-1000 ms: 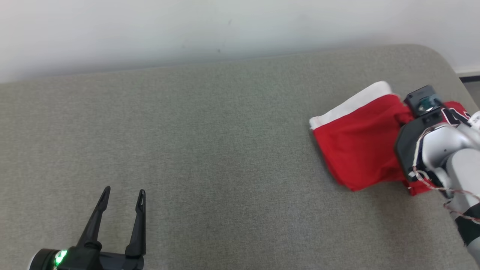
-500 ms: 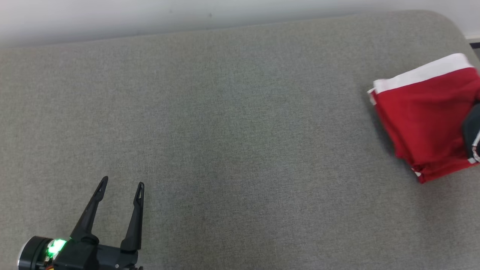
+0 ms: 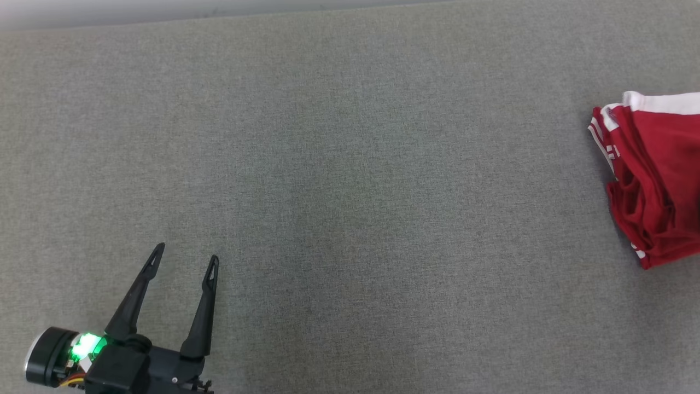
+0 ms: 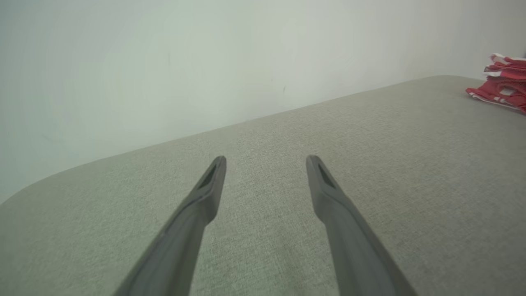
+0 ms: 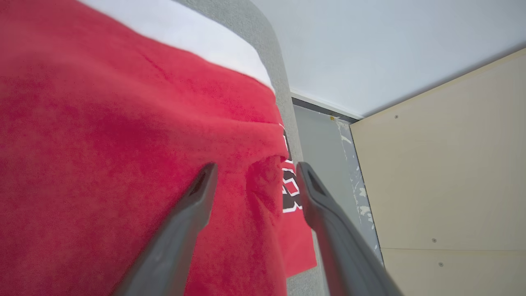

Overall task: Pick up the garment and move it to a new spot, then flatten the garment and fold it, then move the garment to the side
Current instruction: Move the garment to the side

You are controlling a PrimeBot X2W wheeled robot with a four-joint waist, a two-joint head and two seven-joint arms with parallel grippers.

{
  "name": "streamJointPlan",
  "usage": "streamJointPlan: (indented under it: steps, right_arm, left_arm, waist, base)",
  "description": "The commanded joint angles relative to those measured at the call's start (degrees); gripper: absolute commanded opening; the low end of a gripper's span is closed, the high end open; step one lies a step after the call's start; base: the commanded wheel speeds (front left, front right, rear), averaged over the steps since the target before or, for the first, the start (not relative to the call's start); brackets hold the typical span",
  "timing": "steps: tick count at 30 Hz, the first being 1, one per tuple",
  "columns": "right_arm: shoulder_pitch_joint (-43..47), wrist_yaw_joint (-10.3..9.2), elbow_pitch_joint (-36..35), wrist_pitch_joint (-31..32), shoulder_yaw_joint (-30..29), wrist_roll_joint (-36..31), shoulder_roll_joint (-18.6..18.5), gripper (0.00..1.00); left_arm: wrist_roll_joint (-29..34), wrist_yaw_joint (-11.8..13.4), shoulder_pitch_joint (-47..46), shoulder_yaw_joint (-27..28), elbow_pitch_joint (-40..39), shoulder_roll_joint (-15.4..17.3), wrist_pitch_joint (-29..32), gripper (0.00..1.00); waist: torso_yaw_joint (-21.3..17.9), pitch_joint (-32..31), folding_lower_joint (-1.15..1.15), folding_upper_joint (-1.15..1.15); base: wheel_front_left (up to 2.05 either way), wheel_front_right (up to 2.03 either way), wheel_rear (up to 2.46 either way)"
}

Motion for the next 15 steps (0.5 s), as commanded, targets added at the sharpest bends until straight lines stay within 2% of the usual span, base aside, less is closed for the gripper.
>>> streamJointPlan:
  steps: [1, 4, 7, 11, 15]
  right_arm:
    - [0.7, -0.01, -0.3, -2.3, -0.5, -1.6, 1.1, 1.0]
    - [1.4, -0.01, -1.2, -5.8, -2.4, -3.3, 3.0, 1.0]
    - [2.9, -0.01, -4.1, -12.2, -5.0, -2.7, 7.4, 1.0]
    - [7.7, -0.01, -10.1, -19.3, -7.3, 1.1, 14.0, 1.0]
    - [15.0, -0.01, -17.7, -22.8, -5.4, 6.3, 18.5, 1.0]
  left_arm:
    - [0.8, 0.4, -0.7, -0.2, -0.5, -0.1, -0.2, 1.0]
    - [1.2, 1.1, 0.0, -0.1, 0.3, -0.4, -0.2, 1.0]
    - [1.2, 2.3, 0.6, 0.3, 0.9, -1.3, -0.2, 1.0]
    - [0.1, 3.1, 1.7, 1.2, 2.0, -2.6, -0.2, 1.0]
    - [-1.3, 3.7, 3.7, 2.7, 3.8, -4.5, -0.2, 1.0]
  waist:
    - [0.2, -0.4, -0.01, -0.01]
    - [0.1, -1.5, -0.01, -0.01]
    - [-0.1, -3.6, -0.01, -0.01]
    - [0.1, -7.6, -0.01, -0.01]
    - [0.9, -12.2, -0.01, -0.01]
  base:
    - [0.0, 0.0, 0.0]
    - [0.0, 0.0, 0.0]
    - [0.0, 0.0, 0.0]
    - [0.0, 0.0, 0.0]
    - [0.0, 0.0, 0.0]
